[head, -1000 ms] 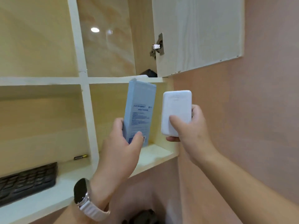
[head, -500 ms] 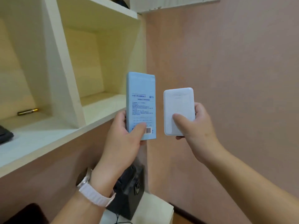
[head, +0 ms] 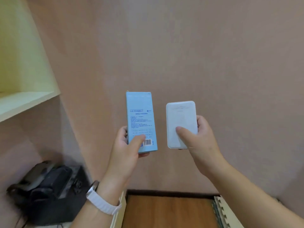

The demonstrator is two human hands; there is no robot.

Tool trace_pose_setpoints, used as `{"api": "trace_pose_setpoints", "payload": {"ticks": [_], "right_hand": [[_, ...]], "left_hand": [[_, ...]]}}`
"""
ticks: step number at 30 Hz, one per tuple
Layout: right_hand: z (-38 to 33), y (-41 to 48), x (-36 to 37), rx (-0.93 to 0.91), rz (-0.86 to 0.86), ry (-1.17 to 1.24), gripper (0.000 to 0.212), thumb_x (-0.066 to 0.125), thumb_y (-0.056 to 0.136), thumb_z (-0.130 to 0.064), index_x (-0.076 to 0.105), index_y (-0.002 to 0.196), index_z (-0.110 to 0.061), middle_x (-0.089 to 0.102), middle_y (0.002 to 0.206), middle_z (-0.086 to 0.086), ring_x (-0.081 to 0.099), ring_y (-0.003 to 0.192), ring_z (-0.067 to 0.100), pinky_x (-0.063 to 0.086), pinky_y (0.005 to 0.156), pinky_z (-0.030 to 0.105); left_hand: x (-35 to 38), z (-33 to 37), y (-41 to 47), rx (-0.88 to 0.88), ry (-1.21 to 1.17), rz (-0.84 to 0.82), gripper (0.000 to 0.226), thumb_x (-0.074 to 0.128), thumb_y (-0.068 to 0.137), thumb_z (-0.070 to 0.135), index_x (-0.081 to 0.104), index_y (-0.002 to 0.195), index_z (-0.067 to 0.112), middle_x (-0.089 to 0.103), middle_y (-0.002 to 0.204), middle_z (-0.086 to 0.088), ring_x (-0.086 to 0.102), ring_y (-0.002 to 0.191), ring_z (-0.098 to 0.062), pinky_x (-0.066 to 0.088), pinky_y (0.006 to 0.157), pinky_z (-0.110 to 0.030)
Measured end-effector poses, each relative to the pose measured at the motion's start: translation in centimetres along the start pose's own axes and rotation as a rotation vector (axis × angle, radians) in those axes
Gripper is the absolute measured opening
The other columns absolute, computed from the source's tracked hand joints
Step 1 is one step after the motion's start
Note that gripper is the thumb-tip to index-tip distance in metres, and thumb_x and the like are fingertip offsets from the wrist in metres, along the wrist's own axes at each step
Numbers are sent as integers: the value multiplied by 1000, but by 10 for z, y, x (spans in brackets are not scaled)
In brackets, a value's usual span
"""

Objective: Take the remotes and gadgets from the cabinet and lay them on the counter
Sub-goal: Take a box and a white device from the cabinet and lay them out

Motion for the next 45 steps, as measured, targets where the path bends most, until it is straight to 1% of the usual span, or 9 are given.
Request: {"api": "trace_pose_setpoints", "payload": {"ticks": [9, 13, 17, 20, 23, 28, 33, 37, 45], "right_hand": [[-13, -71, -258, 37, 307, -78, 20, 65, 87, -11, 55, 101, -21, 66, 95, -3, 65, 81, 10, 51, 56, 19], [-17, -115, -365, 65, 429, -87, 22, 65, 86, -12, 56, 102, -24, 66, 99, -2, 67, 91, 20, 61, 68, 45], [-27, -162, -459, 52, 555, -78, 23, 65, 86, -11, 55, 101, -26, 66, 99, 0, 67, 91, 23, 56, 60, 36], [-31, -201, -521, 69, 663, -65, 28, 67, 78, -20, 55, 102, -27, 66, 102, 1, 67, 95, 25, 60, 72, 48], [-38, -238, -571, 70, 766, -86, 28, 68, 82, -16, 55, 105, -26, 66, 105, 0, 66, 98, 22, 60, 78, 46], [-40, -289, -636, 61, 922, -50, 26, 61, 89, -5, 53, 110, -17, 64, 102, 4, 65, 68, -3, 50, 48, 16], [-33, -330, -695, 106, 1101, -144, 26, 65, 87, -12, 53, 102, -29, 64, 102, -1, 65, 87, 10, 54, 64, 25], [-24, -350, -744, 157, 1231, -208, 28, 66, 87, -15, 52, 105, -31, 63, 105, -4, 64, 92, 10, 53, 63, 23], [-14, -347, -838, 291, 1447, -313, 26, 65, 87, -15, 53, 106, -28, 63, 105, 0, 63, 93, 15, 54, 68, 29]], "left_hand": [[248, -8, -91, -50, -45, -330, 16, 54, 95, 6, 56, 106, 18, 75, 98, 5, 73, 83, -17, 56, 62, -33], [346, -11, -145, -57, -47, -440, 15, 54, 95, 6, 55, 105, 17, 74, 98, 3, 73, 81, -18, 56, 60, -33], [435, -16, -204, -76, -35, -580, 16, 54, 95, 7, 54, 108, 17, 74, 98, 4, 73, 82, -18, 56, 61, -32], [495, -17, -247, -91, -33, -692, 17, 54, 95, 7, 54, 108, 16, 74, 99, 3, 73, 83, -19, 56, 61, -32], [547, -17, -285, -137, -62, -804, 16, 53, 95, 4, 54, 106, 16, 75, 92, 5, 73, 76, -14, 55, 55, -26], [622, -25, -331, -113, -20, -970, 16, 54, 95, 6, 53, 108, 15, 72, 102, 0, 72, 82, -15, 58, 63, -33], [698, -52, -371, -178, -25, -1121, 16, 55, 94, 6, 53, 105, 17, 72, 102, -3, 73, 80, -16, 58, 59, -32], [764, -78, -398, -211, -28, -1232, 19, 56, 95, 9, 53, 111, 18, 72, 102, 1, 73, 80, -12, 55, 57, -27], [893, -131, -394, -359, -57, -1361, 18, 57, 94, 11, 52, 110, 18, 71, 104, -2, 73, 82, -16, 56, 59, -30]]}}
Point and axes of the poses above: each hand's wrist, its own y-axis towards the middle knuckle, its own x-axis out of the palm, z = x × y, the point moved 10 cm from there along y, towards the middle knuckle
